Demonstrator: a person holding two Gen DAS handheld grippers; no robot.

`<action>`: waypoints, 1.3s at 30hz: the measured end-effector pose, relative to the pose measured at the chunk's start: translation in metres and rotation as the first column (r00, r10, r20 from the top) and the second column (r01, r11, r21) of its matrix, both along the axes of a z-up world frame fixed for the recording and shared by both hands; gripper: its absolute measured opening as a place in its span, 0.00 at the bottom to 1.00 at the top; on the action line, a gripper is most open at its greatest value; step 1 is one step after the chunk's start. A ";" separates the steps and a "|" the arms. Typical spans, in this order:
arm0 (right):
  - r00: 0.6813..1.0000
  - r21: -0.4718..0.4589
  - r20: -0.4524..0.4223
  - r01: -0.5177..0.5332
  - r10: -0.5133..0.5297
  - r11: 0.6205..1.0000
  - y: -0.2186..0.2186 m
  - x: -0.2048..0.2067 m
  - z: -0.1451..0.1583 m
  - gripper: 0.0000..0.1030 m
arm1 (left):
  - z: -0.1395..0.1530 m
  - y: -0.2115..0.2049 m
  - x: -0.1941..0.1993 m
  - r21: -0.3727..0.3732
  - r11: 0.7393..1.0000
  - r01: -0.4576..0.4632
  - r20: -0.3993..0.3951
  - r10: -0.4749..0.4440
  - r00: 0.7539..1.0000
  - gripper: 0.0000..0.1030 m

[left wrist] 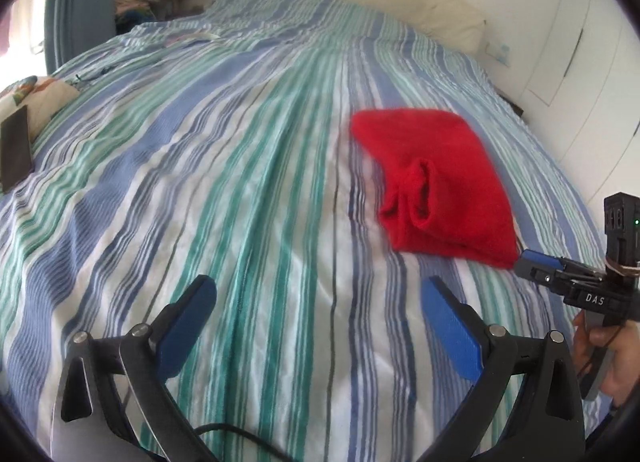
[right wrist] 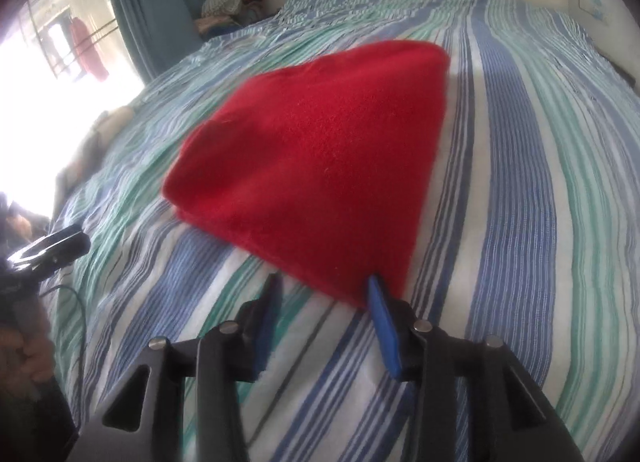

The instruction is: Fold small clothes

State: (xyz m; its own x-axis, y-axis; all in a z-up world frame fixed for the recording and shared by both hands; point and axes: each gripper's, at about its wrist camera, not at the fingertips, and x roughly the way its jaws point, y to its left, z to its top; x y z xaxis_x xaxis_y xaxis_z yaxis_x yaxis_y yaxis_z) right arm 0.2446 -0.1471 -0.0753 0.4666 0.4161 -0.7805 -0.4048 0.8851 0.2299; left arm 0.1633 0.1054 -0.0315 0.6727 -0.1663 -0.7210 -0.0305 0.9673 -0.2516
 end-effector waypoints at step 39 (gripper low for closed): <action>0.937 0.189 0.322 0.073 -0.132 0.979 0.024 0.129 0.152 0.39 | 0.085 -0.094 0.198 0.004 0.973 0.230 -0.018 -0.230 0.973 0.66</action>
